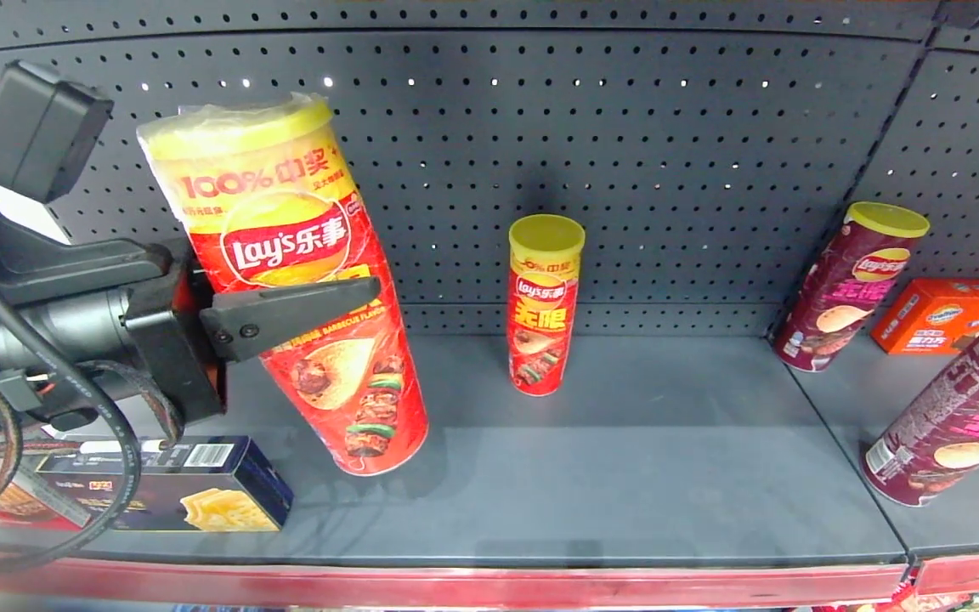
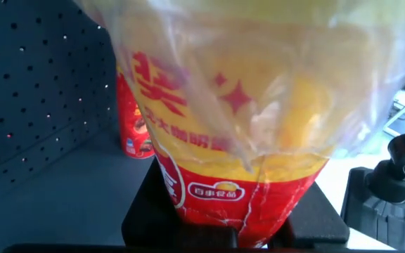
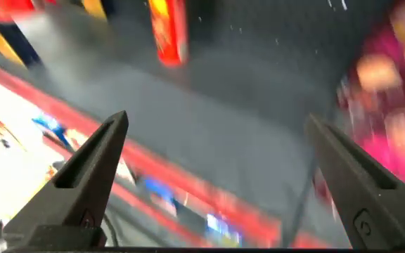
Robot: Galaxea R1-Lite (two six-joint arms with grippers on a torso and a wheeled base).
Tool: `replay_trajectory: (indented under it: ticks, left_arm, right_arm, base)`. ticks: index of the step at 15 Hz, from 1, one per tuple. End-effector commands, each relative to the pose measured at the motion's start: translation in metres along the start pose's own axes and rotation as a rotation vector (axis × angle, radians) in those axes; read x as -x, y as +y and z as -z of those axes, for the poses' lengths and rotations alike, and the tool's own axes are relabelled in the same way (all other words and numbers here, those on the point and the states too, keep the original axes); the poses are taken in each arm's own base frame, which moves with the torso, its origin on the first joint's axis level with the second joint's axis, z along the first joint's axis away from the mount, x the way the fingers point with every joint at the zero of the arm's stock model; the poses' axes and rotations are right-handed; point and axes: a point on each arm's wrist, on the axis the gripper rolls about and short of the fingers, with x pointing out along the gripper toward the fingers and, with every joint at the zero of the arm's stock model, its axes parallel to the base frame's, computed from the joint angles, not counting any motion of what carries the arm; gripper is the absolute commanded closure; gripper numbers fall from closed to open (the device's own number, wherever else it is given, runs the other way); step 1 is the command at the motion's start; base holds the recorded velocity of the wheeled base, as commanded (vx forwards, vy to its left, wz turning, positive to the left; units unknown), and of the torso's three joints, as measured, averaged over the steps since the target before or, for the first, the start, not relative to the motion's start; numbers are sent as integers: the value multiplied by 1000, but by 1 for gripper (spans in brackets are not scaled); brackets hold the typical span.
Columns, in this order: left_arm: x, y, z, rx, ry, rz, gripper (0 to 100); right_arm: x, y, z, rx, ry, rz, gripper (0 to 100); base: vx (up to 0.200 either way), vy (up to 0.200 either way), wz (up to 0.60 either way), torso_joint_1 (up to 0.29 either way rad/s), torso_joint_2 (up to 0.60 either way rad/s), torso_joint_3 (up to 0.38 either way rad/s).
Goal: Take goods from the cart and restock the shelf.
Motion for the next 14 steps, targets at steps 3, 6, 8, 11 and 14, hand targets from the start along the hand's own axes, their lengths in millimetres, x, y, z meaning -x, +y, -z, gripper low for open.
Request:
replay_trajectory:
  ticks: [3, 6, 8, 11, 14]
  left_arm:
    - [-5, 4, 2, 9, 11, -1, 100]
    - [-2, 6, 2, 9, 10, -16, 100]
    - [-1, 7, 2, 8, 8, -19, 100]
    - [-1, 6, 5, 13, 17, -12, 100]
    - [0, 6, 4, 13, 17, -14, 100]
  right_arm:
    - [-96, -8, -17, -6, 24, -150, 0]
    - [-124, -12, -18, -73, 69, -159, 0]
    - [-137, -11, -23, -123, 70, -204, 0]
    - [-169, -14, -26, -103, 82, -270, 0]
    - [-207, -18, -34, -50, 69, -355, 0]
  base:
    - [0, 0, 0, 0, 0, 0]
    - [0, 0, 0, 0, 0, 0]
    - [0, 0, 0, 0, 0, 0]
    - [0, 0, 0, 0, 0, 0]
    - [0, 0, 0, 0, 0, 0]
